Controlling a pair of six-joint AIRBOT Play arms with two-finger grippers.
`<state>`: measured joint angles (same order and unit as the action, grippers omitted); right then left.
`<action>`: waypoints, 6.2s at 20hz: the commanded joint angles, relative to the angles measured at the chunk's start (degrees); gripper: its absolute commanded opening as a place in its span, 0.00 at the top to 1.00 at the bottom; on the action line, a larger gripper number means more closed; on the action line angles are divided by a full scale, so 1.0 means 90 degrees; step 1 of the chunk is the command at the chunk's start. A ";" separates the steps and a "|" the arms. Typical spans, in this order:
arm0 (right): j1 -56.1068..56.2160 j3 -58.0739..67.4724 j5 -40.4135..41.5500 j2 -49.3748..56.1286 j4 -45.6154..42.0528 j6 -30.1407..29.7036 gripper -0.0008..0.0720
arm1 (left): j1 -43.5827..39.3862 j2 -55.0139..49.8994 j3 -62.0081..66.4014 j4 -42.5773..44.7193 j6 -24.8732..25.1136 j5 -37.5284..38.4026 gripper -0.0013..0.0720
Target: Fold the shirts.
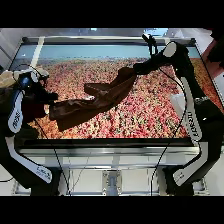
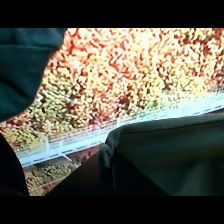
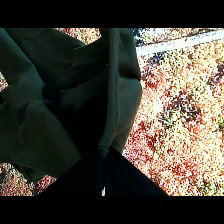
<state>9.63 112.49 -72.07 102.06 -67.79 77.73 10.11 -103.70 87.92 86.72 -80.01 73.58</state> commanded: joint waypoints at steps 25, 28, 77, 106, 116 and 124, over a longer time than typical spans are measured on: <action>-0.0874 -0.2397 0.0053 -0.4274 -0.0369 0.0192 0.96 | -0.0549 0.2560 0.1299 -0.1069 0.0197 0.0627 0.97; -0.0719 -0.3723 0.1069 -0.3218 0.0017 0.0007 0.96 | -0.0719 0.1246 0.1110 -0.0631 -0.0248 -0.0010 0.97; -0.1751 -0.3181 0.0260 -0.3174 -0.1314 0.0197 0.55 | -0.4731 0.6234 -0.6324 -0.1600 0.2159 -0.1258 0.01; -0.1758 -0.3181 0.0279 -0.3174 -0.1350 0.0194 0.55 | -0.5282 0.4592 -0.6392 -0.1260 0.1559 -0.2863 0.32; -0.1758 -0.3189 0.0175 -0.3174 -0.1273 0.0192 0.94 | -0.5644 0.4466 -0.5302 0.0578 0.0335 -0.2142 0.97; -0.1739 -0.4330 0.1940 -0.2664 0.1069 0.0029 0.15 | -0.5646 0.4498 -0.4571 0.1083 0.0245 -0.1768 0.97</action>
<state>-6.11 76.82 -63.40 75.50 -68.86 78.37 -40.66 -63.31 45.60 94.96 -76.90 55.96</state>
